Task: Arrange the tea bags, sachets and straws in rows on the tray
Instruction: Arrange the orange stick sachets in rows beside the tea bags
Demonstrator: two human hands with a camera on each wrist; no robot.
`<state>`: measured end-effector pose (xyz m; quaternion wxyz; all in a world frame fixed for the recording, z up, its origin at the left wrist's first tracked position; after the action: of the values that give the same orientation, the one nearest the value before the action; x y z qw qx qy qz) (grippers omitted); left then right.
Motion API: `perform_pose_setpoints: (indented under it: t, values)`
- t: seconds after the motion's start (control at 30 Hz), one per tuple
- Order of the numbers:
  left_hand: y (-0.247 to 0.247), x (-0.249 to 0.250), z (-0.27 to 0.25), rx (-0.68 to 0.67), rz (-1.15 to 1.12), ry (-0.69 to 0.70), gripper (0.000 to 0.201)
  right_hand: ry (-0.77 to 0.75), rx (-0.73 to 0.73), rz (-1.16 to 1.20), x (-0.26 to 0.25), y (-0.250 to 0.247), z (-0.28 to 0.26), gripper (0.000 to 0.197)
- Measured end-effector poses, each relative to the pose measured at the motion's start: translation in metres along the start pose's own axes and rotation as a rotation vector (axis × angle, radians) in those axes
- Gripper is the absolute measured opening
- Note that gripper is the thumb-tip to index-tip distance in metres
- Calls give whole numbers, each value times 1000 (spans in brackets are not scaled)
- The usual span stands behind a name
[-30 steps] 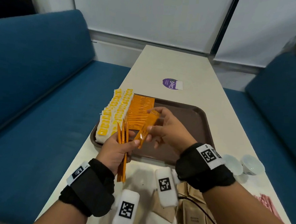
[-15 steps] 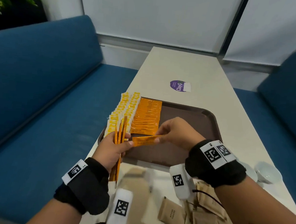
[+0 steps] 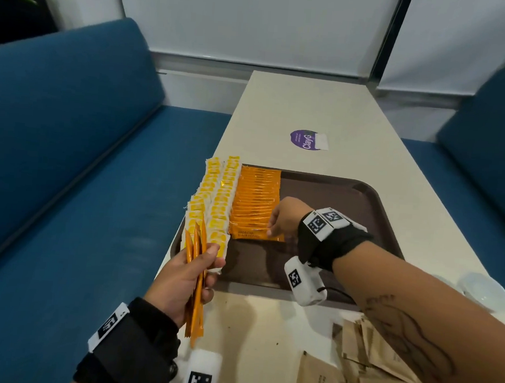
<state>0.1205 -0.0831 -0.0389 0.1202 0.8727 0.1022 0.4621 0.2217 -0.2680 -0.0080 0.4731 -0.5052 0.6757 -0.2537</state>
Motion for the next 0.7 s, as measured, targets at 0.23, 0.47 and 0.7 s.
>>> perform_pose_setpoints:
  t: [0.23,0.47,0.7]
  values:
    - [-3,-8,-1,-25,-28,-20,17,53,-13,-117,-8,10,18,44]
    - [4,-9,-1,-56,-23,-46,14,72,2,-204,-9,8,23,47]
    - [6,-9,-1,-77,-30,-46,19,13,-37,-308,-19,9,24,53]
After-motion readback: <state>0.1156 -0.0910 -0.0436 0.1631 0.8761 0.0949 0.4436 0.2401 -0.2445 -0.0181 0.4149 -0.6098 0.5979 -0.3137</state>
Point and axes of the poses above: each hand's wrist, its own z-axis towards the middle knuckle, its own y-axis out of the palm, x = y × z, the point moved 4 cm from there along z, towards the middle knuckle, and after that the axes turned 7 degrees about -y, right-handed, at the moved point
